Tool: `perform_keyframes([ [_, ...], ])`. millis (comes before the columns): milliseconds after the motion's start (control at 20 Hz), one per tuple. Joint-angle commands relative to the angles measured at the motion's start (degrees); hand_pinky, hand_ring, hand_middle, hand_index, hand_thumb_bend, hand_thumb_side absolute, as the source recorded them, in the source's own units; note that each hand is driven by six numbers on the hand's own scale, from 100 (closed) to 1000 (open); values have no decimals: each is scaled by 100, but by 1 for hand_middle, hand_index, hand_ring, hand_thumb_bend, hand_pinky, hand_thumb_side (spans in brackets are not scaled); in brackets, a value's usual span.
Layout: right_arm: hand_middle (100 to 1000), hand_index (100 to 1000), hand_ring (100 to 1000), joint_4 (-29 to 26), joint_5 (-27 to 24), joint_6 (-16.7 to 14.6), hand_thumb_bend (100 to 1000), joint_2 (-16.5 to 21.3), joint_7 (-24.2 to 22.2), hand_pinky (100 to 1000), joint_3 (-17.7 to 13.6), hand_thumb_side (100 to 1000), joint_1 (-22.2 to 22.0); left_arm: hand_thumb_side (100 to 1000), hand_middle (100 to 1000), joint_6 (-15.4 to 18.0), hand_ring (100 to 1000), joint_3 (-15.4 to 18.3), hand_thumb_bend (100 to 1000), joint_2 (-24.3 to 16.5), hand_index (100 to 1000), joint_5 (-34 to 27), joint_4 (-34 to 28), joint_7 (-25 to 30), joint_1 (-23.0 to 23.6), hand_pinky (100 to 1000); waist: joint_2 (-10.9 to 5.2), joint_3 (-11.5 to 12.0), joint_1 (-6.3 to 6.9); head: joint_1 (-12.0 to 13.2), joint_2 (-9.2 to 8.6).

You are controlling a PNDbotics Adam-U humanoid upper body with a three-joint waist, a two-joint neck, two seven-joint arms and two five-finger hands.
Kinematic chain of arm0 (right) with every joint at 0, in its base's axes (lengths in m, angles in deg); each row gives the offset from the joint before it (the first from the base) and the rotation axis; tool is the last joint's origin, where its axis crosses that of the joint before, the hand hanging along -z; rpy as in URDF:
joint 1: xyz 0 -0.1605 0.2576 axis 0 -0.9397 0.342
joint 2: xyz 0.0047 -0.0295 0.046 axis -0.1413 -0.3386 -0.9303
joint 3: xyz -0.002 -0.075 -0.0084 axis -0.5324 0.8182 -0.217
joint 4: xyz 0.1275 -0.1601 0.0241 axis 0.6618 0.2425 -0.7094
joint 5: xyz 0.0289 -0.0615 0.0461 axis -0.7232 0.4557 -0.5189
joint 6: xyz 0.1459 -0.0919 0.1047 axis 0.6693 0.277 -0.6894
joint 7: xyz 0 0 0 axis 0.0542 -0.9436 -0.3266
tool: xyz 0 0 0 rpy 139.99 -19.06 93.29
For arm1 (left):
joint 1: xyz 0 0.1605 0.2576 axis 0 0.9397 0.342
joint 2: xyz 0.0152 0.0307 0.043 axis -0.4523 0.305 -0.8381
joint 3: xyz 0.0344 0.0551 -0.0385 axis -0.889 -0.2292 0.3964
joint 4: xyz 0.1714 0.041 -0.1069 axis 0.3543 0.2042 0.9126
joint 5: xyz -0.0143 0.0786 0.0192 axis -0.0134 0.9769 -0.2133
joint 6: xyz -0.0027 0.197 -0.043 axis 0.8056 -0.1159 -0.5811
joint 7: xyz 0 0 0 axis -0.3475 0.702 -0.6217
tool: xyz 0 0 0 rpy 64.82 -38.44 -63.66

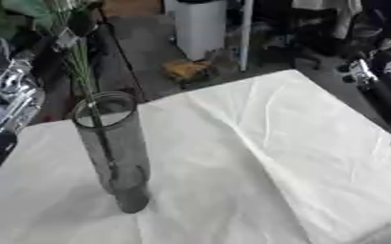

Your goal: Arrange flowers into the vase.

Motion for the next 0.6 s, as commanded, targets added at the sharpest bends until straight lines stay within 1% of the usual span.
perform_keyframes([
  [50, 756, 845, 739, -39, -6, -22, 100, 149, -1, 711, -54, 810, 66, 797, 359, 89, 265, 118, 1000, -184, 399, 214, -127, 29, -90, 374, -96, 9, -73, -15, -39],
  [100, 756, 845, 739, -38, -6, -23, 100, 148, -1, 711, -55, 810, 65, 785, 389, 116, 309, 123, 1000, -192, 400, 263, -137, 32, -88, 406, -99, 12, -76, -17, -40],
  [350, 756, 845, 739, -32, -8, -26, 100, 147, 2, 711, -62, 809, 53, 791, 450, 317, 390, 141, 1000, -282, 441, 483, -236, 83, -30, 482, -105, 25, -87, -36, -41],
  [450, 756, 845, 739, -29, -10, -27, 100, 143, 6, 711, -67, 809, 46, 802, 477, 417, 435, 140, 1000, -349, 456, 686, -311, 84, 1, 519, -106, 29, -90, -44, -47],
  [500, 756, 845, 739, -28, -9, -27, 100, 142, 7, 711, -68, 809, 42, 813, 502, 472, 465, 137, 1000, -383, 479, 814, -362, 79, 19, 551, -107, 31, -92, -49, -51],
  [600, 756, 844, 739, -25, -10, -27, 100, 141, 10, 711, -71, 809, 36, 822, 526, 582, 492, 137, 1000, -436, 498, 1084, -458, 45, 58, 580, -107, 36, -97, -58, -53],
])
